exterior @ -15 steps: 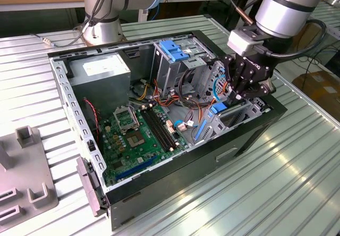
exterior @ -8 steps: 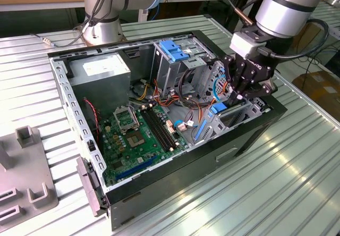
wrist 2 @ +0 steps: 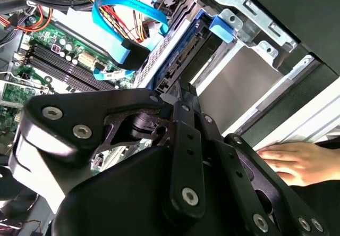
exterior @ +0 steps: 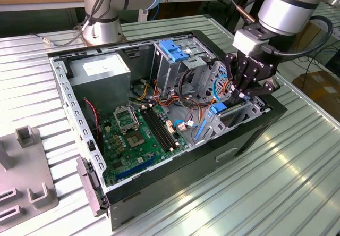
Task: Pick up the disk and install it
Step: 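Insert the first disk wire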
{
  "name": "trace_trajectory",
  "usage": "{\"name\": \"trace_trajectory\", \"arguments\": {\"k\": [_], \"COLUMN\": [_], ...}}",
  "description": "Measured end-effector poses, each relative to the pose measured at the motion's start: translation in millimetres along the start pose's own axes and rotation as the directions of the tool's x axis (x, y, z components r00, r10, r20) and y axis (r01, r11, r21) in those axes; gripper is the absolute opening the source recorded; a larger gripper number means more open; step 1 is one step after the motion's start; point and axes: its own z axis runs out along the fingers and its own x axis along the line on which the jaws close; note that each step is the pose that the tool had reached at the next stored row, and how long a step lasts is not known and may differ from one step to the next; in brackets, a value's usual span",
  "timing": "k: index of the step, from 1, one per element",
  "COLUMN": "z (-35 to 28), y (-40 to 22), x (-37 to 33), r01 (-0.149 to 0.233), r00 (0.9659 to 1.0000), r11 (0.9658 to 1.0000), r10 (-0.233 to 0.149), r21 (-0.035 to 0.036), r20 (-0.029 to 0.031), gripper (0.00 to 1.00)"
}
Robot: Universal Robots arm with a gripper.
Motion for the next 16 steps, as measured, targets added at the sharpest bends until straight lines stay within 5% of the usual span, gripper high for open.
{"name": "trace_trajectory", "arguments": {"k": [7, 16], "z": [-1.9, -2.8], "y": [-4.0, -21.3], "x": [0.4, 1.8], "r01": [0.03, 0.064], "r00": [0.9995, 0.998], "r11": [0.9995, 0.9979], "r10": [-0.03, -0.064], "r21": [0.0038, 0.0092], "r20": [-0.0008, -0.0021], "gripper": [0.11, 0.11]}}
